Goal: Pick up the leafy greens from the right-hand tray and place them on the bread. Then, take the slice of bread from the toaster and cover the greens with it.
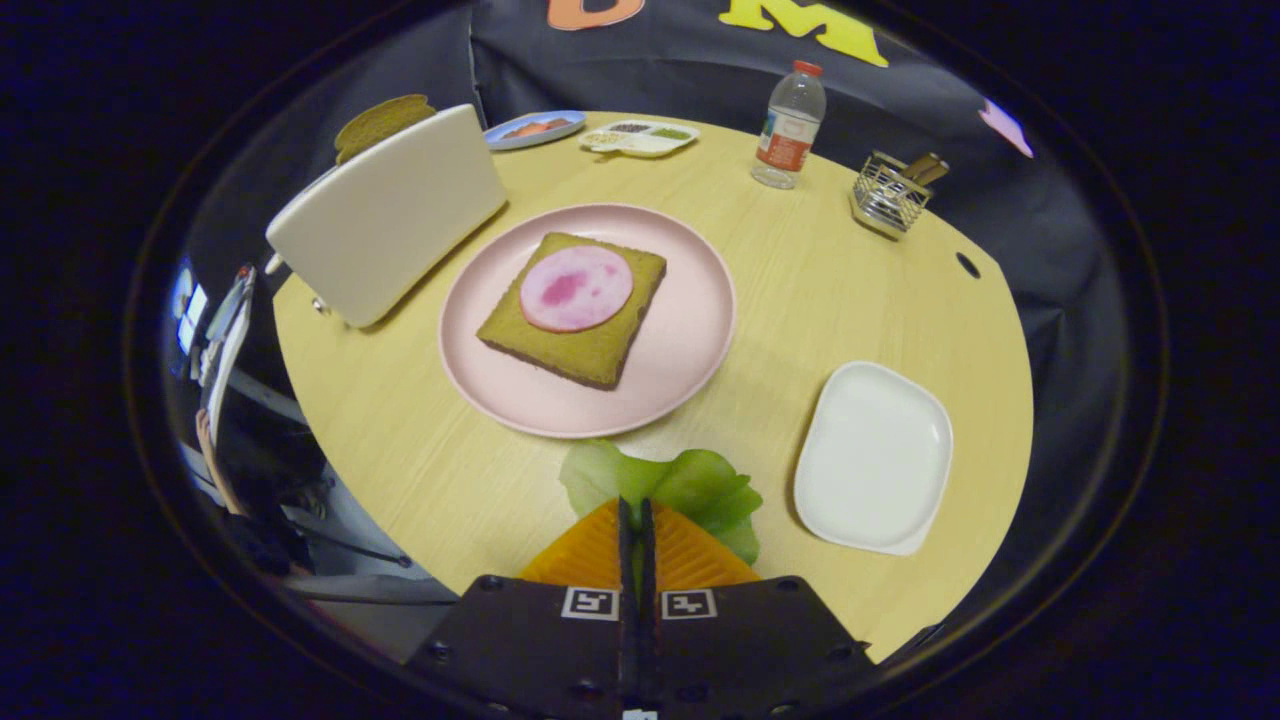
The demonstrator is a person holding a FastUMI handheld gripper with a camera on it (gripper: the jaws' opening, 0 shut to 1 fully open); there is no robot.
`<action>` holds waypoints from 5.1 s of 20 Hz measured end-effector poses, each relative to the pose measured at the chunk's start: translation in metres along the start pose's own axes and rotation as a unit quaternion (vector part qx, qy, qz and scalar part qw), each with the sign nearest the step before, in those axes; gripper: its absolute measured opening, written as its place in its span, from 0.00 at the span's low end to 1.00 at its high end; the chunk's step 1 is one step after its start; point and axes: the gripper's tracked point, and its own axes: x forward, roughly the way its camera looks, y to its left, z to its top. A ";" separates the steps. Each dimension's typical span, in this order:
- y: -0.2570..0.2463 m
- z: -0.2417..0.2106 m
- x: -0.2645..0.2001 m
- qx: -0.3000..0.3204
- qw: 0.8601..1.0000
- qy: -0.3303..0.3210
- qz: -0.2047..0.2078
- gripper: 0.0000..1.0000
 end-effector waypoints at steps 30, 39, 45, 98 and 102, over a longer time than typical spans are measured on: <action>0.058 0.148 0.055 -0.018 0.999 0.016 -0.028 0.37; 0.068 0.166 0.005 -0.017 0.998 -0.054 -0.038 0.74; 0.104 0.202 -0.066 0.002 0.992 -0.119 -0.033 0.95; 0.122 0.241 -0.110 0.265 0.964 -0.032 0.010 0.11; 0.100 0.219 -0.075 0.280 0.960 -0.024 0.018 0.11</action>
